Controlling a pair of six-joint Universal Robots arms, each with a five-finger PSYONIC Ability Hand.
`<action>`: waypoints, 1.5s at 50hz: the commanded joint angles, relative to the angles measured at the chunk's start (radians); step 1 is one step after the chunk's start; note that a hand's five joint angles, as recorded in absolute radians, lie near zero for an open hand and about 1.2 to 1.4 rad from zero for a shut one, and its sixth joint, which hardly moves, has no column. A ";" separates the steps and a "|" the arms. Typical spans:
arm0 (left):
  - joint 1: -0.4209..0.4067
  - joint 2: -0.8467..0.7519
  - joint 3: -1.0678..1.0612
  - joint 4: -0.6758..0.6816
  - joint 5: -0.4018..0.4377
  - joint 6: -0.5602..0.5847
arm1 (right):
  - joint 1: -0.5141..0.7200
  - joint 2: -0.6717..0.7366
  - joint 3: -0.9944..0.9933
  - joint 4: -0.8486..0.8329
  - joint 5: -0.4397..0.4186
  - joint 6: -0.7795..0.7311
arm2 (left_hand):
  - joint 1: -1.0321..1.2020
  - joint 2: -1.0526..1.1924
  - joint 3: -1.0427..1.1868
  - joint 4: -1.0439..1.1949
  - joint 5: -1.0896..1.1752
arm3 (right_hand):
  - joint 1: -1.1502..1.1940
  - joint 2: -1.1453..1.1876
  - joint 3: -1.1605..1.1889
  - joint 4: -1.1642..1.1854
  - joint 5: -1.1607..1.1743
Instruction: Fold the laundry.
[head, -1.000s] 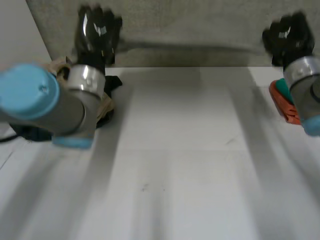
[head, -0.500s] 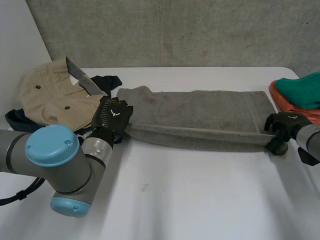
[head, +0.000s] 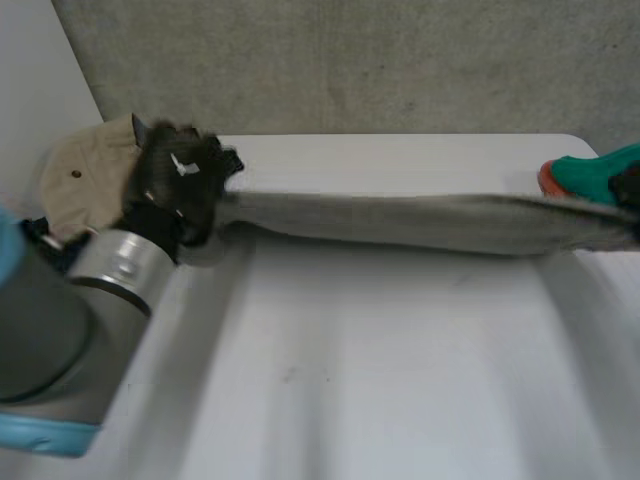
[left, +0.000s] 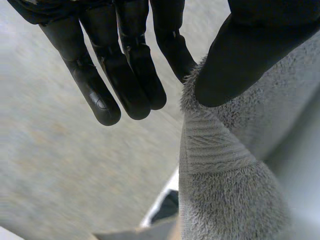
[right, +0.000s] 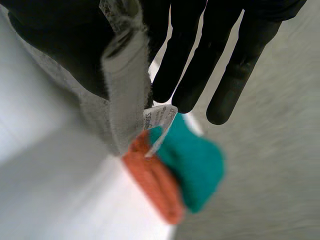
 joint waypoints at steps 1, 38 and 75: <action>0.009 0.169 0.078 -0.225 0.009 0.006 | -0.006 -0.161 -0.108 0.310 -0.029 -0.123 | 0.272 0.199 0.201 0.196 0.230 | 0.285 0.228 0.211 0.199 0.233; 0.092 -0.583 0.924 0.419 -0.001 0.199 | 0.238 0.370 -0.564 -0.811 0.216 -0.007 | 0.272 0.199 0.201 0.196 0.230 | 0.285 0.228 0.211 0.199 0.233; 0.009 -0.333 -0.150 0.268 0.003 0.053 | 0.094 0.361 0.019 -0.332 0.084 0.141 | -0.311 -0.384 -0.382 -0.387 -0.353 | 0.285 0.228 0.211 0.199 0.233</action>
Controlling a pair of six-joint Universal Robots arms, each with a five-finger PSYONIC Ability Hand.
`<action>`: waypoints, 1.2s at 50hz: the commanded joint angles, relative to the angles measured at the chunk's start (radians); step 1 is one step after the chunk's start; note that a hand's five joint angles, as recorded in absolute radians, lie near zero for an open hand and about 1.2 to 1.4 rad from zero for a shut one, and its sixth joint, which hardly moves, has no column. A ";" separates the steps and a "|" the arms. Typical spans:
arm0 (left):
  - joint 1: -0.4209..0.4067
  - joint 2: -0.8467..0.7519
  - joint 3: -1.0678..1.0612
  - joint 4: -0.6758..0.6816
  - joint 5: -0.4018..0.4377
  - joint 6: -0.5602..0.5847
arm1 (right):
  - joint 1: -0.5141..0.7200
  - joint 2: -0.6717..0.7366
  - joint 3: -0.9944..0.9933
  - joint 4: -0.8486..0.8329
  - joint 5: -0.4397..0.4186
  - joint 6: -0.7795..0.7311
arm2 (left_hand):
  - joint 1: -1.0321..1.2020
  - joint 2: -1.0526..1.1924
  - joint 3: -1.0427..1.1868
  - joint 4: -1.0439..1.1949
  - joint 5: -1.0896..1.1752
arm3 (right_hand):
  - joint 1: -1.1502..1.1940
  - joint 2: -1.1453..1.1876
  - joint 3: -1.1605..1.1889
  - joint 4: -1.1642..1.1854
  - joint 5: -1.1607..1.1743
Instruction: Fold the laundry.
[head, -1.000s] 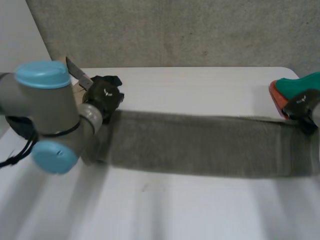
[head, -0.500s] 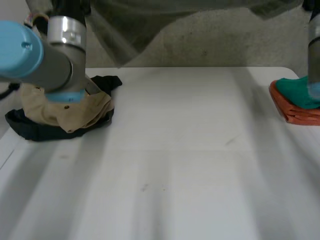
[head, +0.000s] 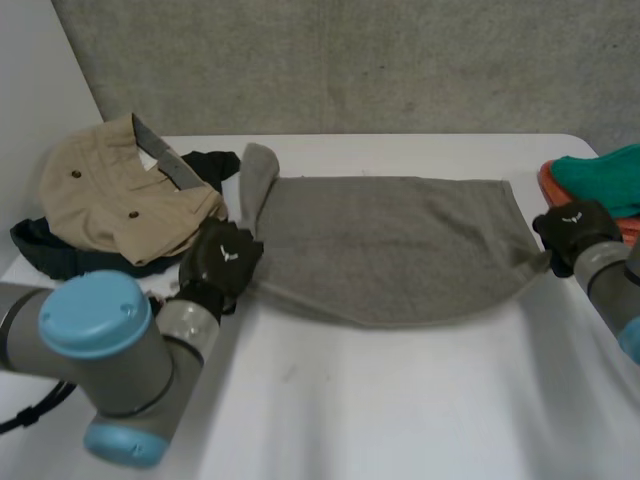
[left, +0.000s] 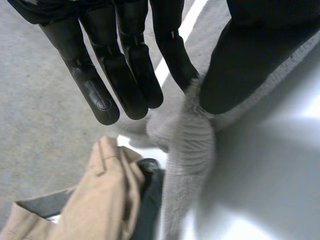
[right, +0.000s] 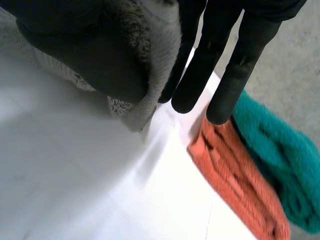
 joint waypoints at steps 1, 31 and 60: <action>0.027 0.047 -0.046 -0.001 0.002 -0.057 | -0.081 -0.034 0.022 0.000 -0.081 0.008 | -0.265 -0.270 -0.279 -0.277 -0.281 | 0.285 0.228 0.204 0.196 0.187; 0.363 0.056 -0.035 -0.198 0.413 -0.200 | -0.101 -0.026 0.037 0.007 -0.107 0.043 | -0.545 -0.550 -0.559 -0.557 -0.560 | 0.285 0.228 0.204 0.196 0.187; 0.312 -0.166 0.143 -0.233 0.456 -0.195 | -0.101 -0.029 0.047 0.007 -0.099 0.040 | 0.374 0.369 0.360 0.362 0.358 | 0.285 0.228 0.204 0.196 0.187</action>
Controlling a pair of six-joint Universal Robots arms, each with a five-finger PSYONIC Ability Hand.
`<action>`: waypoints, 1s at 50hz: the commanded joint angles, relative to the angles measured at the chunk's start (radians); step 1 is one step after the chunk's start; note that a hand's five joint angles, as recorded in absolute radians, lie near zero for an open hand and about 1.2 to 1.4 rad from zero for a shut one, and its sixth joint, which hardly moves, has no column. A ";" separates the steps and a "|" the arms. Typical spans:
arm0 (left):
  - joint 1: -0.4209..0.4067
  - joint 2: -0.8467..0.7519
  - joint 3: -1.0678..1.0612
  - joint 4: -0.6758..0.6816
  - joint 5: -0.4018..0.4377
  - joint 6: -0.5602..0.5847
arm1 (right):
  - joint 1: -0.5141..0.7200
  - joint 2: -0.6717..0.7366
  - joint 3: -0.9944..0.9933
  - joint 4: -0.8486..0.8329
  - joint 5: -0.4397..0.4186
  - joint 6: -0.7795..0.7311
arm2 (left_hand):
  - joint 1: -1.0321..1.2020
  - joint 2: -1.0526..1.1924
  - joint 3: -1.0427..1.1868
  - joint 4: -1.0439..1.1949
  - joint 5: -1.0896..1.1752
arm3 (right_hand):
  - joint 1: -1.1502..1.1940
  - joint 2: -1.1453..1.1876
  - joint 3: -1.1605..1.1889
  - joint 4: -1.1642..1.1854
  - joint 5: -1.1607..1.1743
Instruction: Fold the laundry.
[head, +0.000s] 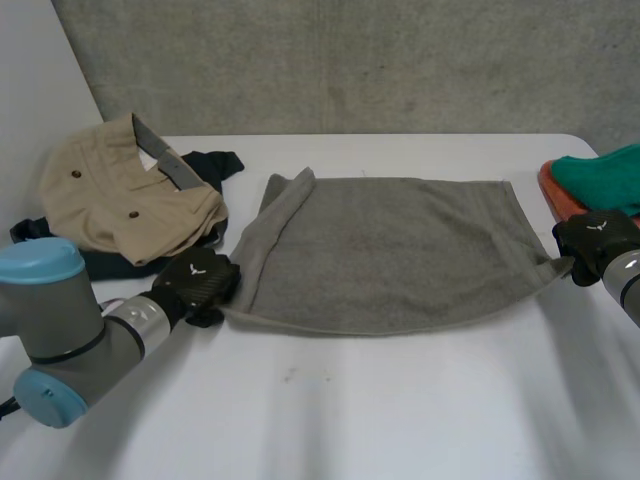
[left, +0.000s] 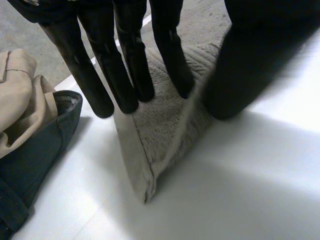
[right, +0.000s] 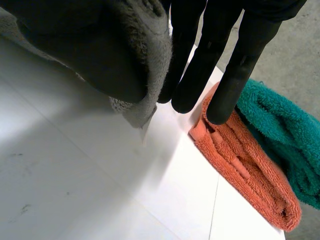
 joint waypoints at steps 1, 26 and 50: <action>-0.011 -0.019 0.035 0.002 -0.029 0.003 | -0.001 -0.006 0.004 0.001 0.013 -0.003 | 0.346 0.384 0.387 0.383 0.396 | 0.285 0.228 0.204 0.196 0.187; -0.112 0.644 -0.294 -0.473 -0.373 0.392 | -0.112 -0.444 0.190 0.649 0.001 -0.571 | 0.346 0.384 0.387 0.383 0.396 | 0.285 0.228 0.204 0.196 0.187; -0.235 0.023 0.852 0.196 -0.523 0.405 | 0.112 -0.068 -0.605 -0.067 0.150 -0.270 | 0.346 0.384 0.387 0.383 0.396 | 0.285 0.228 0.204 0.196 0.187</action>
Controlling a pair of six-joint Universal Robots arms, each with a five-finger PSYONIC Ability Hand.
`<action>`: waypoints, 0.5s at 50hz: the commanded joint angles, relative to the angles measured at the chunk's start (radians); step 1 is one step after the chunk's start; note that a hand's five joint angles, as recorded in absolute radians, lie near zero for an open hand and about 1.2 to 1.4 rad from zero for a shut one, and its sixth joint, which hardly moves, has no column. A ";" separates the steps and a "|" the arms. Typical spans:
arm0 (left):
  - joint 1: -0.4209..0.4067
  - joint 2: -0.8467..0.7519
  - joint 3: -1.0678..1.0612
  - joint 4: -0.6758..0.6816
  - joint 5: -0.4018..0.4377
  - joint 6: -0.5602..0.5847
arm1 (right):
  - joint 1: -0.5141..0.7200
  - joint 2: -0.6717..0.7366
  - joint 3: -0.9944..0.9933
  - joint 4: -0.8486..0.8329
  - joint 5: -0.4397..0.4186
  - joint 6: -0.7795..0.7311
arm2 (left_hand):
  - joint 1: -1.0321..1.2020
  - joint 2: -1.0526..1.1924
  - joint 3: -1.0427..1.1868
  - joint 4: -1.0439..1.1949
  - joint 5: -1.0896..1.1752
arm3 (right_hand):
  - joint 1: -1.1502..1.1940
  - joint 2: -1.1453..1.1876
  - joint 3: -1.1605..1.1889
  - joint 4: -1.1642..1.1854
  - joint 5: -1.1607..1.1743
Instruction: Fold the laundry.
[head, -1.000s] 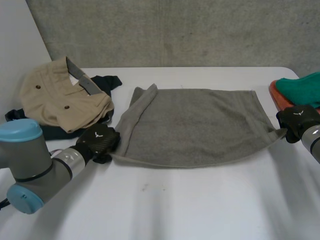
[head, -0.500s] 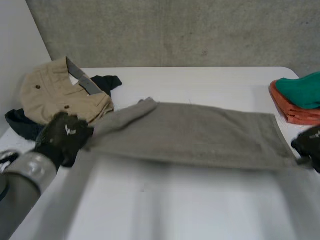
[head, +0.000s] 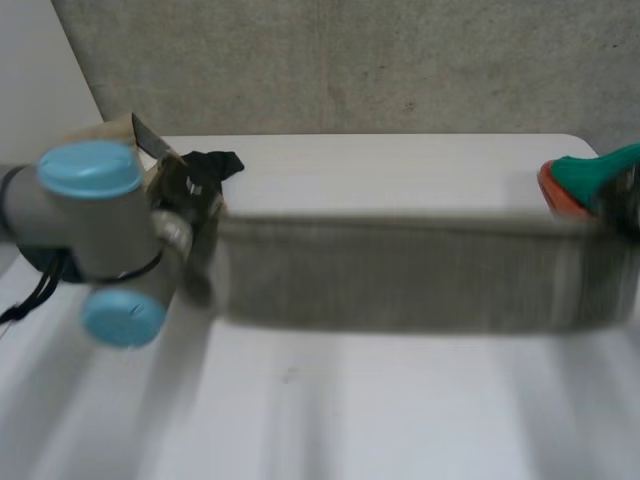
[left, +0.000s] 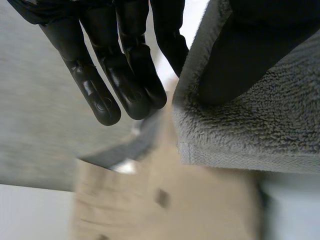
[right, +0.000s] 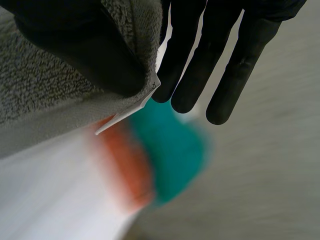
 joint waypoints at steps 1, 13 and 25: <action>0.004 0.075 0.327 0.480 0.111 -0.010 | 0.045 -0.052 -0.185 -0.530 -0.046 0.159 | 0.247 0.202 0.204 0.196 0.248 | 0.285 0.228 0.204 0.196 0.187; 0.018 0.104 0.220 0.588 0.122 -0.017 | 0.047 -0.082 -0.113 -0.712 -0.081 0.224 | 0.247 0.202 0.204 0.196 0.248 | 0.285 0.228 0.204 0.196 0.187; 0.052 0.052 -0.026 0.575 0.124 -0.100 | 0.059 0.047 0.002 -0.614 -0.089 0.259 | 0.247 0.202 0.204 0.196 0.248 | 0.285 0.228 0.204 0.196 0.187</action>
